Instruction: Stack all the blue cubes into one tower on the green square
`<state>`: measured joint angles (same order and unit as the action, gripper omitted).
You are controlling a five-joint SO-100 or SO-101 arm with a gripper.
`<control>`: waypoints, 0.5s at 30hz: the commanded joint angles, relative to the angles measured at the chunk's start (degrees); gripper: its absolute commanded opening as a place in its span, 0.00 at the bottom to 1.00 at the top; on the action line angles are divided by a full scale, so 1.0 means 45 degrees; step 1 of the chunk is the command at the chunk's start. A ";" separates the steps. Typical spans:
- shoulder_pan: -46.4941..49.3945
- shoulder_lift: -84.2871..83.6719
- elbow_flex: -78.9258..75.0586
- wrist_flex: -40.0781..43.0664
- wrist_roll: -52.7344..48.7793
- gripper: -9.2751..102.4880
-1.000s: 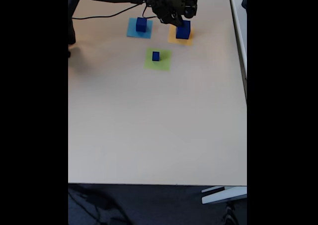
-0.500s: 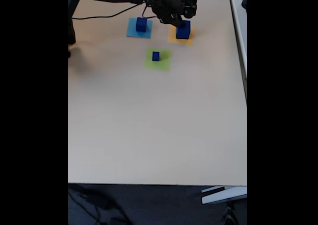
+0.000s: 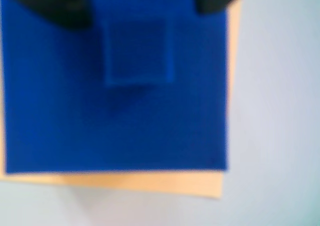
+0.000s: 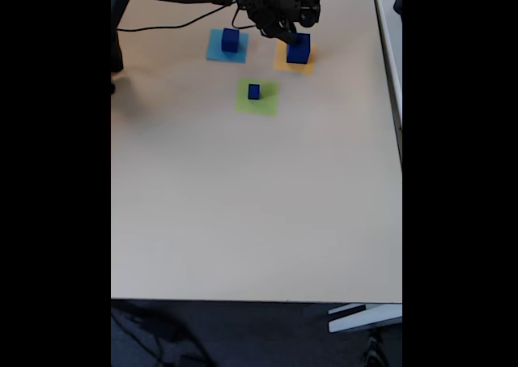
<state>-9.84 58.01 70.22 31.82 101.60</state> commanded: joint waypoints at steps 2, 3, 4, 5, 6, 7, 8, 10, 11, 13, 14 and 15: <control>-0.0156 0.1113 -0.0859 -0.0215 -0.0332 0.16; -0.0156 0.1172 -0.0938 -0.0234 -0.0508 0.16; -0.0156 0.1250 -0.1055 -0.0234 -0.0625 0.16; -0.0156 0.1309 -0.1152 -0.0215 -0.0781 0.16; -0.0156 0.1387 -0.1250 -0.0215 -0.0996 0.16; -0.0156 0.1465 -0.1367 -0.0215 -0.1172 0.16; -0.0137 0.1543 -0.1445 -0.0215 -0.1289 0.16; -0.0117 0.1699 -0.1660 -0.0215 -0.1699 0.16; -0.0117 0.1758 -0.1797 -0.0215 -0.1895 0.16; -0.0117 0.1934 -0.2051 -0.0215 -0.2324 0.15; -0.0117 0.2031 -0.2188 -0.0215 -0.2598 0.15; -0.0117 0.2129 -0.2266 -0.0195 -0.2754 0.15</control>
<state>-10.28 60.56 64.86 31.82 91.32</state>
